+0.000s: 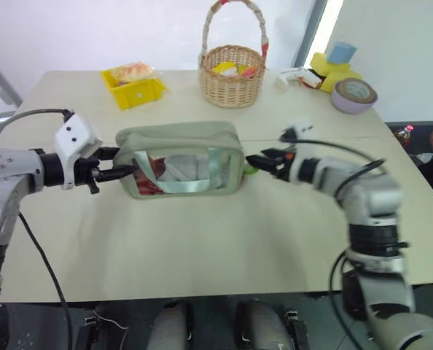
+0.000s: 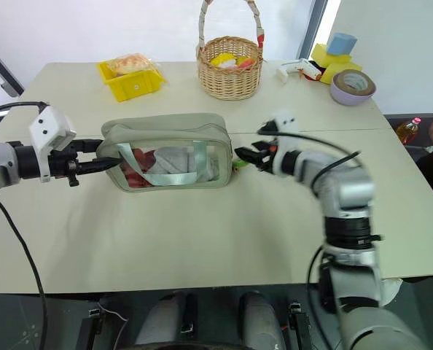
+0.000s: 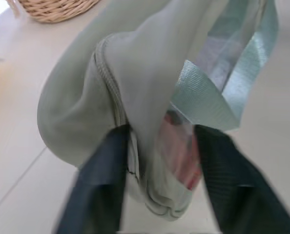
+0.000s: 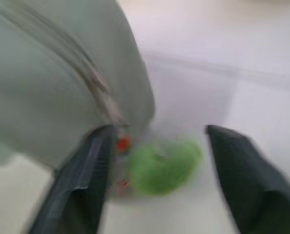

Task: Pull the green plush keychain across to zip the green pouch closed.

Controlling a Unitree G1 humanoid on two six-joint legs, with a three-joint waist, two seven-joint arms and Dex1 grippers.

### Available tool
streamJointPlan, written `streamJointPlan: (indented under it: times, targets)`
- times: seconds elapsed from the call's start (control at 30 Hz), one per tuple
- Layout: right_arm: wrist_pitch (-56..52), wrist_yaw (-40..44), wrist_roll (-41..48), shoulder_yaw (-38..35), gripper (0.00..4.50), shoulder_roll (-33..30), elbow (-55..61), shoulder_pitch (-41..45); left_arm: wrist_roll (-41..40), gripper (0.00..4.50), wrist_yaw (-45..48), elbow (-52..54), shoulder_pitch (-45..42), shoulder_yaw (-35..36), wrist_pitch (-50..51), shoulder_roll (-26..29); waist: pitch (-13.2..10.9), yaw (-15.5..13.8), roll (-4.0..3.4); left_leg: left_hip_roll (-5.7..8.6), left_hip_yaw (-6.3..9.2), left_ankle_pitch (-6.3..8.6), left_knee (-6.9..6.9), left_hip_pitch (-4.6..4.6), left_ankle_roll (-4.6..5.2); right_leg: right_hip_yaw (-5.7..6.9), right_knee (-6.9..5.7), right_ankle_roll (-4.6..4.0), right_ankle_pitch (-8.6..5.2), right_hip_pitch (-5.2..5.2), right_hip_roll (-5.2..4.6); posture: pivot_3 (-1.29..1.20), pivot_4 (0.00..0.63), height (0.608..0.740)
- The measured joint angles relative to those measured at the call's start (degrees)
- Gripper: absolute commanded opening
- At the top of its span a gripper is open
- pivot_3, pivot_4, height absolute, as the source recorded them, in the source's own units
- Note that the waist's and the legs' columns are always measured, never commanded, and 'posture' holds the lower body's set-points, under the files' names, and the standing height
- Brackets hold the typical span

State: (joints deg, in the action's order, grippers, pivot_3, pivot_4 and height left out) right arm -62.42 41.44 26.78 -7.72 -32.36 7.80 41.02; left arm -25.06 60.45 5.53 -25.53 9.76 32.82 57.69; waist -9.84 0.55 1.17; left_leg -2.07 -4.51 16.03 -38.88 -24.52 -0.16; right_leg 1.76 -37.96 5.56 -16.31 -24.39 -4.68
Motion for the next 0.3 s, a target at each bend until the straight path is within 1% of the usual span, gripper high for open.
streamJointPlan:
  times: [0.03,0.07,0.1,0.13,0.23,0.3]
  targets:
    - [-0.1,3.0,1.1,0.2,4.5,-3.5,1.2,0.1,-0.9,4.16,0.2,-0.3,0.0,1.0,1.0,0.4,0.0,0.1,0.02,0.0,0.0,0.01,0.01,0.0,0.03,0.0,0.02,0.0,0.0,0.0,0.01,0.0,0.15,0.739]
    - [-0.2,6.3,2.2,1.0,4.5,-7.3,2.4,0.1,-2.0,4.47,0.3,-0.5,0.0,2.4,2.4,0.7,0.0,0.2,0.02,-0.01,-0.01,0.03,-0.01,0.01,0.05,0.0,0.02,0.0,0.0,0.0,0.01,0.0,0.15,0.739]
    - [-0.3,9.8,3.6,2.0,4.5,-11.0,3.6,0.6,-2.9,4.47,0.3,-0.5,0.0,4.1,3.8,1.1,0.0,0.2,0.02,-0.01,-0.01,0.03,-0.02,0.03,0.05,-0.01,0.04,0.0,0.0,0.0,0.01,0.0,0.15,0.739]
    - [-0.5,12.3,4.7,2.8,4.5,-13.1,4.5,1.5,-3.2,4.47,0.0,-0.4,0.0,5.1,4.6,1.5,0.0,0.5,0.02,-0.03,-0.05,0.03,-0.02,0.1,0.05,-0.03,0.07,0.0,0.0,0.0,0.02,0.0,0.15,0.739]
    - [-1.8,18.2,8.6,4.6,4.5,-17.0,6.8,6.6,-4.1,4.47,-1.1,0.4,0.7,7.2,7.2,3.0,0.0,0.8,-0.03,-0.23,-0.07,0.03,0.01,0.16,0.05,-0.05,0.04,-0.01,-0.01,-0.02,0.1,0.0,0.15,0.739]
    - [-1.5,19.4,9.5,5.3,4.5,-17.9,7.4,8.5,-4.6,4.47,-1.4,0.4,1.0,8.5,8.2,3.0,0.0,0.6,-0.03,-0.32,-0.1,0.03,0.0,0.12,0.05,-0.04,0.05,-0.01,-0.01,-0.02,0.13,0.0,0.15,0.739]
